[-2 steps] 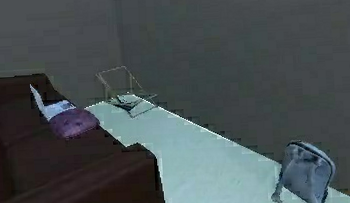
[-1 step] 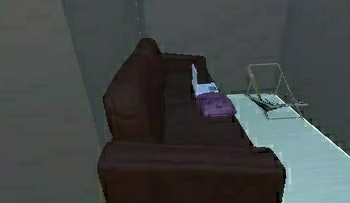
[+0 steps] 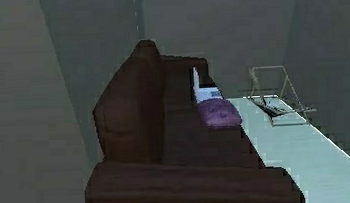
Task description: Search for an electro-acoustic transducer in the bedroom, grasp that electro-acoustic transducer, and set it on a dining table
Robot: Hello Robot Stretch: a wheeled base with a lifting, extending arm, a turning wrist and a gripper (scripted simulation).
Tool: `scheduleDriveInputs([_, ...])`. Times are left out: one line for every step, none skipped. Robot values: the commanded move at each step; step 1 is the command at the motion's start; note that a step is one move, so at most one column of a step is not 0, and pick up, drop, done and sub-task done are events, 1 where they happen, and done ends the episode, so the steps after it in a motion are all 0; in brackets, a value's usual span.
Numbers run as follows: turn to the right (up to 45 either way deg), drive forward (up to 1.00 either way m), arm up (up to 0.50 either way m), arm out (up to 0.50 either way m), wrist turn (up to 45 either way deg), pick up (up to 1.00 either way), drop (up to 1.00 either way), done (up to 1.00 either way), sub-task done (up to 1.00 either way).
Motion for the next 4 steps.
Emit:
scheduleDriveInputs([45.0,0.00,0.00,0.00,0.0,0.00,0.00,0.00,0.00])
scheduleDriveInputs([45.0,0.00,0.00,0.00,0.0,0.00,0.00,0.00,0.00])
scheduleDriveInputs([45.0,0.00,0.00,0.00,0.0,0.00,0.00,0.00,0.00])
scheduleDriveInputs([6.0,0.00,0.00,0.00,0.0,0.00,0.00,0.00,0.00])
